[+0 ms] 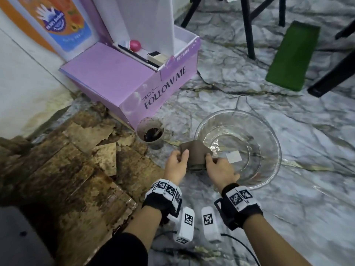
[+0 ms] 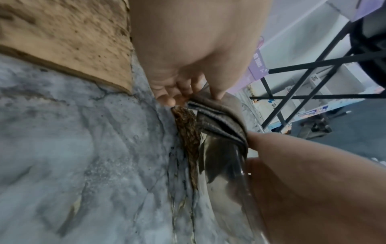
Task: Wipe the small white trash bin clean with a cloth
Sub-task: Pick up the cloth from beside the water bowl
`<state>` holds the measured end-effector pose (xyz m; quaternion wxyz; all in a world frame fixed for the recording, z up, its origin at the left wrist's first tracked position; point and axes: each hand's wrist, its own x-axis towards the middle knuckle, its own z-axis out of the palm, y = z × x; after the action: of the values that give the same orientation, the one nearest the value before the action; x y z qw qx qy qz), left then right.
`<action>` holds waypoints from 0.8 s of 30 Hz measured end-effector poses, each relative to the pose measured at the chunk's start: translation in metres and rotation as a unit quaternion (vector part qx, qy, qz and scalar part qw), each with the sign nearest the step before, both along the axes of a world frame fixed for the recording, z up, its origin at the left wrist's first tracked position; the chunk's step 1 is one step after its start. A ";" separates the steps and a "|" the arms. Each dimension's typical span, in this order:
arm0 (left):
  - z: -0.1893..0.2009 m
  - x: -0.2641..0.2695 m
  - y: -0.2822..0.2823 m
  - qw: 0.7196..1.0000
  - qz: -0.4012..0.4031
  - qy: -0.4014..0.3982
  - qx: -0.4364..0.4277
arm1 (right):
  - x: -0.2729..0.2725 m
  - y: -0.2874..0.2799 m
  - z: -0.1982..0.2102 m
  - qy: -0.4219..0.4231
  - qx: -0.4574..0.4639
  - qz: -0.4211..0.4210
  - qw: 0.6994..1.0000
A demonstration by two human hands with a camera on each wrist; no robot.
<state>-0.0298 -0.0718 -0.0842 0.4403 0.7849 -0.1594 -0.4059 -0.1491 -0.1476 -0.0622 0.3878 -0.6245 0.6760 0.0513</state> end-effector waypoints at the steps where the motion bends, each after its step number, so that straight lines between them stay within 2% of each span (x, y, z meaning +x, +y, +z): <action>1: -0.002 -0.001 0.001 1.000 0.003 -0.005 -0.005 | -0.001 -0.001 0.000 -0.003 0.004 -0.009 1.000; 4: -0.004 -0.002 0.004 1.000 -0.005 -0.007 -0.013 | -0.003 -0.003 0.004 -0.017 0.011 -0.035 0.999; 9: 0.004 -0.006 0.009 0.998 0.020 0.033 -0.044 | -0.003 -0.006 0.002 -0.062 0.013 -0.080 0.995; 13: 0.007 -0.005 0.013 0.995 0.039 -0.018 -0.091 | -0.005 -0.004 0.005 -0.147 -0.006 -0.106 0.983; 16: -0.010 -0.001 0.019 0.991 0.058 -0.030 -0.112 | -0.008 -0.003 0.013 -0.201 0.000 -0.111 0.973; 19: -0.017 0.000 0.022 0.991 0.070 -0.028 -0.112 | -0.006 -0.001 0.015 -0.215 -0.003 -0.098 0.972; 24: -0.006 0.003 0.028 0.989 0.083 -0.061 -0.101 | -0.005 -0.001 0.009 -0.208 -0.017 -0.097 0.973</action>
<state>-0.0264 -0.0442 -0.0897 0.5390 0.7703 -0.1604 -0.3007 -0.1541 -0.1489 -0.0528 0.5129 -0.5592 0.6384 -0.1291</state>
